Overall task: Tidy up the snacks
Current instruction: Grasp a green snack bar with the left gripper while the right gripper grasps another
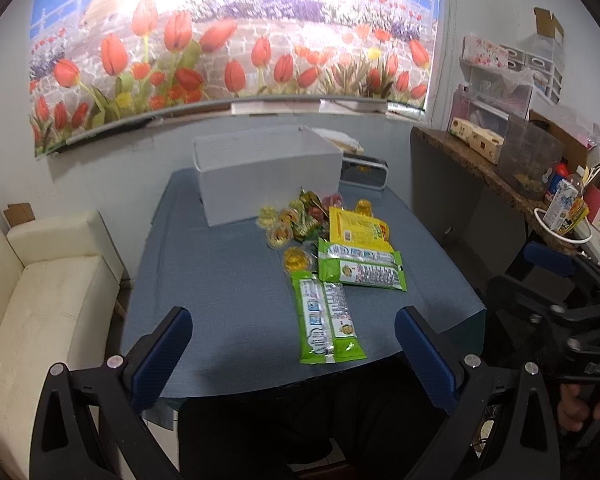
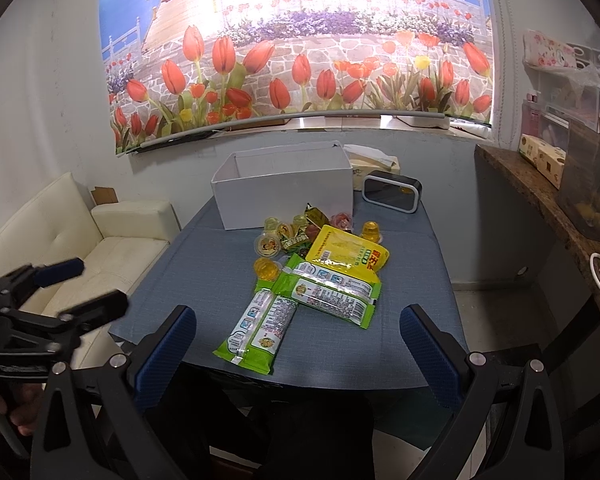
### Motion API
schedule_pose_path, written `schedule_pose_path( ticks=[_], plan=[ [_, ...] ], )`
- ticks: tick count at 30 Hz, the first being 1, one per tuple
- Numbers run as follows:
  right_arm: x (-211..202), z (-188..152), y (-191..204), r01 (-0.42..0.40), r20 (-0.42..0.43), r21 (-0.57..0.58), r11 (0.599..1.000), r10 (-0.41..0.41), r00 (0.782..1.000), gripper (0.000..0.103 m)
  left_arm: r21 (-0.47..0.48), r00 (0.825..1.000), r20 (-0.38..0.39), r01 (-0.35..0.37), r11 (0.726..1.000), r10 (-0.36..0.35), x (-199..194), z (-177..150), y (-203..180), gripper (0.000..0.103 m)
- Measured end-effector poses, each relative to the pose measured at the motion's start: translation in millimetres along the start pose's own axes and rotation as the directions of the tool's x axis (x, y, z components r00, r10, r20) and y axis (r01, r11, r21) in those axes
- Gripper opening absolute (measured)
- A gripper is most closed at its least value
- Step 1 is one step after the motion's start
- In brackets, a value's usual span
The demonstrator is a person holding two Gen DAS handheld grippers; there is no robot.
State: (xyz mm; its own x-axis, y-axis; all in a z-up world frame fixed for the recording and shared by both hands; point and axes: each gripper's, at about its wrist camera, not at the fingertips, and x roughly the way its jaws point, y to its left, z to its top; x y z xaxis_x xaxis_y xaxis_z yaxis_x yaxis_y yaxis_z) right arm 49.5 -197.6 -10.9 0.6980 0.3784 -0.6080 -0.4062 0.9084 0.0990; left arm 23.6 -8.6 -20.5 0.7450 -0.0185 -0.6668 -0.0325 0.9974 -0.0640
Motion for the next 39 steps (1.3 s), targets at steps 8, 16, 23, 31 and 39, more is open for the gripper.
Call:
schedule_pose_path(
  ticks=[8, 16, 23, 31, 39],
  plan=[
    [7, -10, -22, 0.023, -0.022, 0.038, 0.999, -0.022, 1.000, 0.103, 0.037, 0.989, -0.150, 0.003, 0.999, 0.002, 101, -2, -29, 0.103],
    [22, -20, -49, 0.035, -0.057, 0.093, 0.995, -0.030, 0.998, 0.103, 0.027, 0.964, -0.263, -0.022, 0.999, 0.029, 185, -5, -37, 0.103],
    [33, -26, -70, 0.044, -0.081, 0.135, 0.990, -0.034, 0.996, 0.103, 0.043, 0.948, -0.317, -0.011, 0.999, 0.024, 225, -12, -46, 0.103],
    [50, -29, -80, 0.043, -0.114, 0.155, 0.987, -0.025, 0.993, 0.103, 0.053, 0.946, -0.323, -0.017, 0.998, 0.034, 236, -19, -50, 0.097],
    [64, -32, -80, 0.029, -0.139, 0.158, 0.987, -0.006, 0.990, 0.103, 0.026, 0.949, -0.313, -0.026, 0.999, 0.032, 224, -13, -33, 0.063]
  ],
)
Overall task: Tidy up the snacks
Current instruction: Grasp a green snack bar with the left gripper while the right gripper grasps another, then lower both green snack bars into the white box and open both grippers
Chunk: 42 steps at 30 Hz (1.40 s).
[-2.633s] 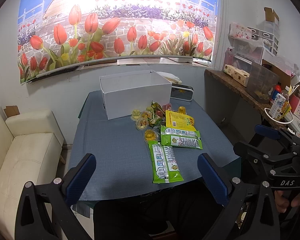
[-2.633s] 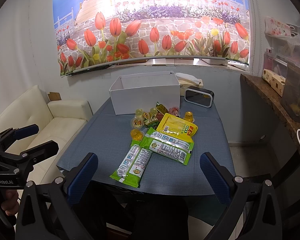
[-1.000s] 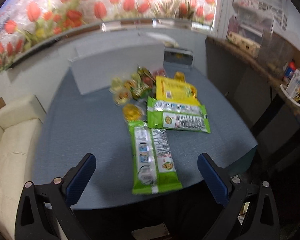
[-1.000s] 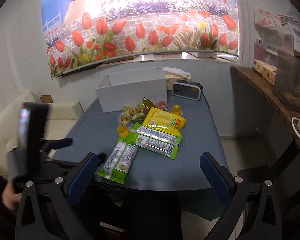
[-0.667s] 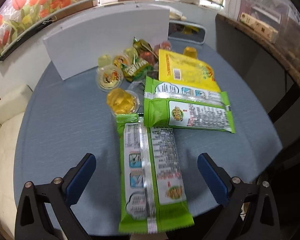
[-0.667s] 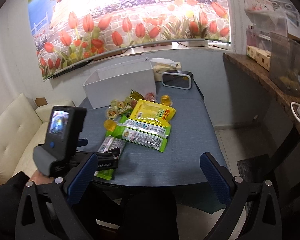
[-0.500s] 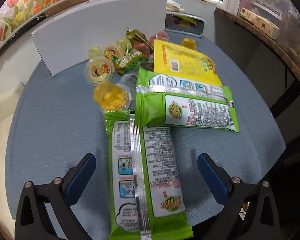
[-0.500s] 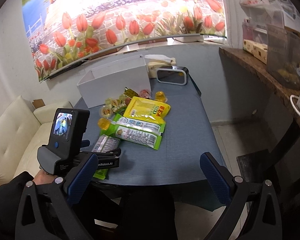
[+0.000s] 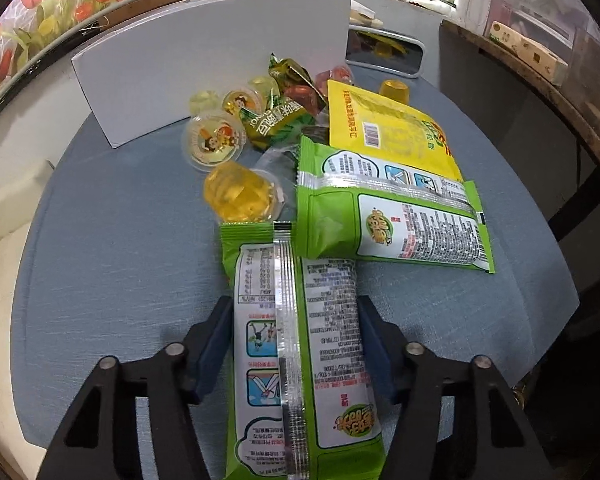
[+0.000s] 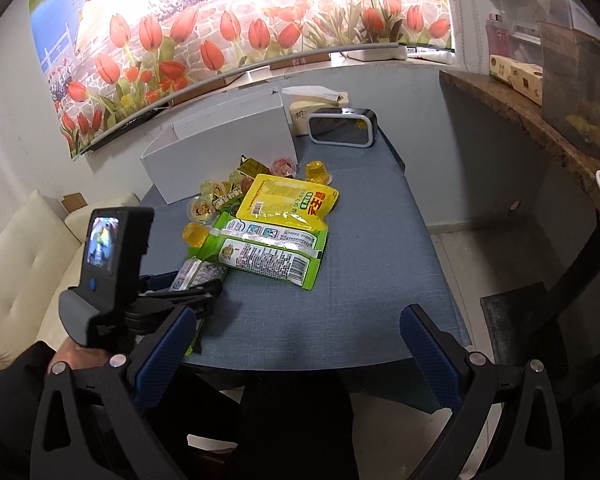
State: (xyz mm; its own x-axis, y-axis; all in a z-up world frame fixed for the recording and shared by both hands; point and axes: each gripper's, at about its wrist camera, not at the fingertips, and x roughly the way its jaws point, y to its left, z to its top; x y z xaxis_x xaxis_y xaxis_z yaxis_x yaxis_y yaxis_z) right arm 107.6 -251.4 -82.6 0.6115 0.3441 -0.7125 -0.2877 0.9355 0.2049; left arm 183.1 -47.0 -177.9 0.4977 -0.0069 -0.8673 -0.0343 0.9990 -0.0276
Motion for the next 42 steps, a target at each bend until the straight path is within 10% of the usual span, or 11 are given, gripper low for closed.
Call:
schedule_pose_path(
  ticks=[16, 32, 37, 39, 42],
  plan=[
    [76, 33, 41, -0.084, -0.053, -0.376, 0.923, 0.070, 0.996, 0.103, -0.035, 0.988, 0.151, 0.041, 0.999, -0.035, -83, -10, 54, 0.061],
    [200, 42, 70, -0.331, -0.374, -0.756, 0.564, 0.042, 0.926, 0.103, -0.088, 0.976, 0.212, 0.060, 0.994, -0.040, -130, -28, 103, 0.061],
    [204, 47, 63, -0.362, -0.406, -0.703, 0.612, 0.073, 0.911, 0.102, -0.094, 0.978, 0.206, 0.064, 0.994, -0.043, -126, -29, 106, 0.061],
    [201, 50, 59, -0.409, -0.441, -0.646, 0.645, 0.122, 0.889, 0.081, -0.096, 0.978, 0.205, 0.060, 0.994, -0.039, -125, -28, 106, 0.061],
    [189, 45, 57, -0.372, -0.403, -0.667, 0.646, 0.108, 0.909, 0.080, -0.101, 0.978, 0.203, 0.063, 0.993, -0.042, -123, -26, 107, 0.061]
  ],
)
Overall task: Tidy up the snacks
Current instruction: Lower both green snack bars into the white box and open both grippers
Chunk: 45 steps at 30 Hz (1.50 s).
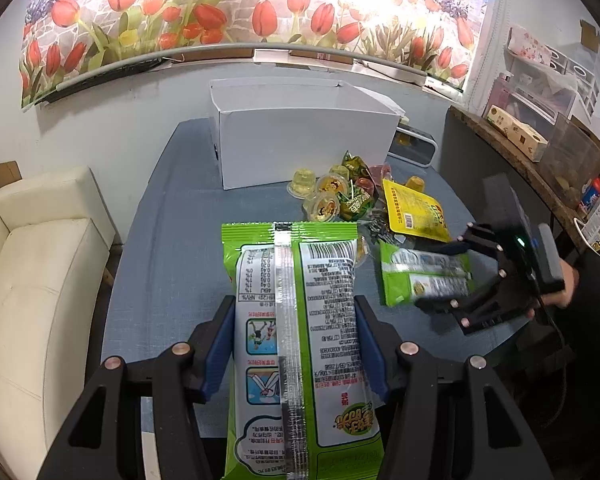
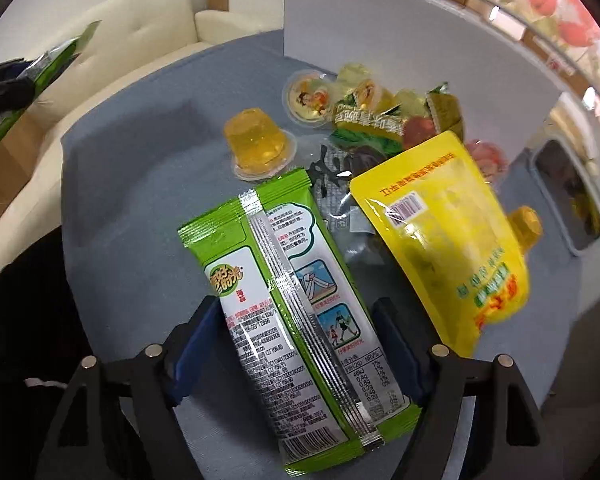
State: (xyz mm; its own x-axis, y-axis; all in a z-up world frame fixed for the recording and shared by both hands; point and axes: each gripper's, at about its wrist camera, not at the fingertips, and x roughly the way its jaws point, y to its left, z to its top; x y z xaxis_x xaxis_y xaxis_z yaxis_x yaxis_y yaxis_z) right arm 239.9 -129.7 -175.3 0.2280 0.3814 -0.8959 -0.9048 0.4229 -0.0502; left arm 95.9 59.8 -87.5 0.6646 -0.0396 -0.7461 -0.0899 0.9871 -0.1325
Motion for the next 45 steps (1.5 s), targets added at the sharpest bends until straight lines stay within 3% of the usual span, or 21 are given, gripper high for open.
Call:
schedule_pose_path(
  ticks=[4, 7, 10, 13, 15, 19, 21, 27, 30, 33, 36, 38, 40, 45],
  plan=[
    [-19, -9, 11, 0.104, 0.066, 0.090, 0.990, -0.111, 0.992, 0.077, -0.001, 1.000, 0.011, 0.001, 1.000, -0.001, 2, 4, -1, 0.061],
    [-45, -11, 14, 0.105, 0.138, 0.253, 0.962, -0.143, 0.980, 0.077, -0.012, 1.000, 0.024, 0.002, 1.000, -0.002, 5, 10, -2, 0.061],
    [-75, -1, 16, 0.035, 0.246, 0.381, 0.924, -0.138, 0.960, 0.077, -0.007, 0.999, 0.040, 0.004, 1.000, -0.003, 9, 24, -5, 0.061],
    [-100, 27, 6, 0.038, 0.300, 0.458, 0.888, -0.194, 0.934, 0.077, -0.002, 0.997, 0.078, -0.008, 1.000, 0.009, 14, 52, -8, 0.061],
    [-114, 47, -11, -0.010, 0.349, 0.512, 0.859, -0.197, 0.916, 0.077, -0.017, 0.995, 0.096, -0.010, 1.000, 0.012, 16, 75, -6, 0.061],
    [-122, 94, -55, -0.017, 0.358, 0.592, 0.806, -0.243, 0.902, 0.077, -0.038, 0.989, 0.143, -0.017, 0.999, 0.022, 27, 128, -2, 0.061],
    [-120, 118, -85, -0.062, 0.366, 0.645, 0.762, -0.237, 0.900, 0.077, -0.045, 0.986, 0.160, -0.027, 0.999, 0.034, 40, 158, 1, 0.061],
    [-82, 185, -166, -0.092, 0.330, 0.712, 0.696, -0.216, 0.919, 0.077, -0.059, 0.986, 0.146, -0.070, 0.996, 0.078, 103, 240, 18, 0.062],
    [-65, 204, -191, -0.130, 0.328, 0.747, 0.652, -0.190, 0.925, 0.077, -0.076, 0.992, 0.110, -0.059, 0.995, 0.067, 139, 267, 29, 0.062],
    [-52, 212, -204, -0.152, 0.332, 0.767, 0.623, -0.183, 0.926, 0.078, -0.041, 0.989, 0.099, -0.103, 0.994, 0.107, 163, 278, 31, 0.062],
    [-36, 214, -215, -0.178, 0.330, 0.783, 0.595, -0.156, 0.931, 0.083, -0.042, 0.992, 0.087, -0.087, 0.995, 0.090, 182, 282, 39, 0.075],
    [-30, 212, -219, -0.172, 0.320, 0.796, 0.581, -0.163, 0.933, 0.091, -0.059, 0.994, 0.059, -0.089, 0.994, 0.092, 191, 281, 45, 0.101],
    [-33, 209, -219, -0.164, 0.333, 0.797, 0.581, -0.197, 0.922, 0.102, -0.069, 0.994, 0.065, -0.084, 0.994, 0.089, 194, 278, 51, 0.103],
    [-42, 205, -215, -0.145, 0.354, 0.785, 0.602, -0.244, 0.903, 0.103, -0.059, 0.995, 0.059, -0.081, 0.995, 0.085, 197, 273, 55, 0.103]
  ],
)
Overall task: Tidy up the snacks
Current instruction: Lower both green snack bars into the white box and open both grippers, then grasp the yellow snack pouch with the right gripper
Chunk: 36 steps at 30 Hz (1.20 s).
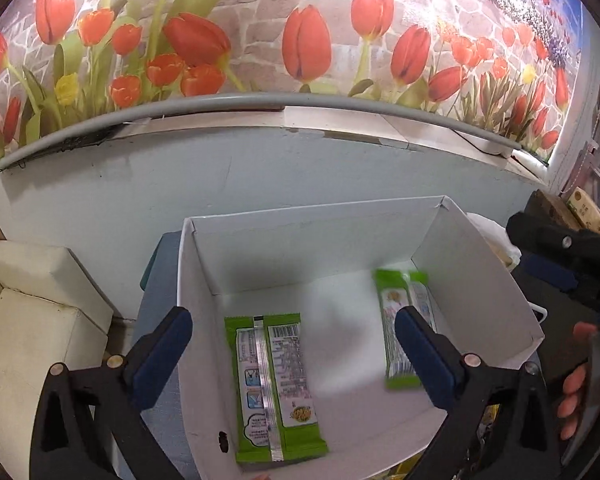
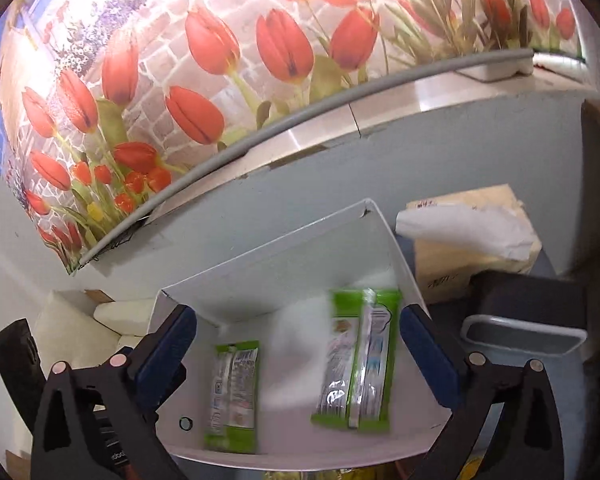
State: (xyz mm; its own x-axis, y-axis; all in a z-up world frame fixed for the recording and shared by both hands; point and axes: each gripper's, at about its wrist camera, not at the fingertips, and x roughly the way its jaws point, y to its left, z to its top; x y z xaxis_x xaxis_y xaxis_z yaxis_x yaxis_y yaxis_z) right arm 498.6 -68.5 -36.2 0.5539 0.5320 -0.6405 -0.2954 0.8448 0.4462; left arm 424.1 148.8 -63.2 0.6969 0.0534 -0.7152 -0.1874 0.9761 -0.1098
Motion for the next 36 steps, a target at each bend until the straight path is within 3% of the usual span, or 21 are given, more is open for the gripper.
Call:
schedule_pose_path(
  ticks=[6, 9, 13, 22, 27, 29, 36],
  plan=[
    [-20, -12, 5, -0.045, 0.032, -0.028, 0.999, 0.046, 0.998, 0.103, 0.015, 0.999, 0.038, -0.006, 1.000, 0.006, -22, -4, -4, 0.103],
    [-43, -27, 13, -0.051, 0.093, -0.088, 0.995, 0.059, 0.994, 0.103, 0.043, 0.997, 0.083, -0.002, 0.999, -0.001, -44, -12, -9, 0.103],
    [-77, -54, 19, -0.052, 0.101, -0.170, 0.984, 0.070, 0.992, 0.103, 0.090, 0.993, 0.118, 0.007, 0.996, -0.017, -76, -33, -19, 0.103],
    [-168, -158, 7, 0.083, 0.132, -0.333, 0.939, -0.041, 0.990, 0.103, 0.201, 0.985, 0.134, 0.079, 0.977, -0.107, -156, -135, -52, 0.103],
    [-179, -218, -22, 0.103, 0.049, -0.375, 0.921, -0.091, 0.995, 0.103, 0.229, 0.983, 0.096, 0.129, 0.965, -0.154, -188, -198, -68, 0.103],
    [-174, -233, -32, 0.087, -0.005, -0.439, 0.894, -0.099, 0.995, 0.103, 0.241, 0.982, 0.073, 0.151, 0.959, -0.173, -197, -218, -74, 0.103],
    [-136, -247, -57, 0.071, -0.105, -0.719, 0.691, -0.209, 0.972, 0.103, 0.255, 0.976, 0.040, 0.195, 0.947, -0.212, -214, -246, -83, 0.103]
  ],
)
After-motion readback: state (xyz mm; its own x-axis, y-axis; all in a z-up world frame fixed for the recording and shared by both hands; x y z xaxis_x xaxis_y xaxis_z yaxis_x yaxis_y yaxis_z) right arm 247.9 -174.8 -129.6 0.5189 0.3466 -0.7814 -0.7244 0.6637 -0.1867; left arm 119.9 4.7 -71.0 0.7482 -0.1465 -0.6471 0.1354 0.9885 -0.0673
